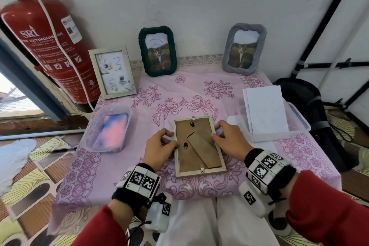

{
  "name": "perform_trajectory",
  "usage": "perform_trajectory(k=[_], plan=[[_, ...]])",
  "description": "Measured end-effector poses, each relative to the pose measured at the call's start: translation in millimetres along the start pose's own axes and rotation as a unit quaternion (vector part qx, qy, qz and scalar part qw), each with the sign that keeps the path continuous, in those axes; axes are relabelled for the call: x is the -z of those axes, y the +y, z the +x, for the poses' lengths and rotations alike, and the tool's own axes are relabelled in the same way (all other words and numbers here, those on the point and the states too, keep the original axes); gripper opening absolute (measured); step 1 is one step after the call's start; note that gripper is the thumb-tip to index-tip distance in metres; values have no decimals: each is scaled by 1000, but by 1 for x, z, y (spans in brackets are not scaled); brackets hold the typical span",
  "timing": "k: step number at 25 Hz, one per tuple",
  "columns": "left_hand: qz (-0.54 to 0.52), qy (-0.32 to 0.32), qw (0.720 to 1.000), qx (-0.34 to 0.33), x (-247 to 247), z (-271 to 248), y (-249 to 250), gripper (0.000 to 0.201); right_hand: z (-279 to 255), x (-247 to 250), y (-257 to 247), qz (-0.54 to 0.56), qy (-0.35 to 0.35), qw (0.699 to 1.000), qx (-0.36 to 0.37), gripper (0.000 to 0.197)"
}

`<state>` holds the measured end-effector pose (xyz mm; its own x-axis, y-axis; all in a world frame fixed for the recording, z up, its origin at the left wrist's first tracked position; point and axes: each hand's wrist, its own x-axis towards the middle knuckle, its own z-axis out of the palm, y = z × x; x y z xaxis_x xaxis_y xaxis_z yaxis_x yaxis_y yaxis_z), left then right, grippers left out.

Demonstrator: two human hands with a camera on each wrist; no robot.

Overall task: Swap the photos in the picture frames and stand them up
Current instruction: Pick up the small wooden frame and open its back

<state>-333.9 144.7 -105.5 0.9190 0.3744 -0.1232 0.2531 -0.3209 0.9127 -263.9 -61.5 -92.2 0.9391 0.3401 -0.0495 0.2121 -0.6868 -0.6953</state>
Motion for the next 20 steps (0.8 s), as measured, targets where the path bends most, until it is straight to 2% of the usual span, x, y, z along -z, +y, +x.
perform_trajectory(k=[20], plan=[[-29,-27,999,7,3,0,2,19,-1,3,-9,43,-3,998,-40,10]])
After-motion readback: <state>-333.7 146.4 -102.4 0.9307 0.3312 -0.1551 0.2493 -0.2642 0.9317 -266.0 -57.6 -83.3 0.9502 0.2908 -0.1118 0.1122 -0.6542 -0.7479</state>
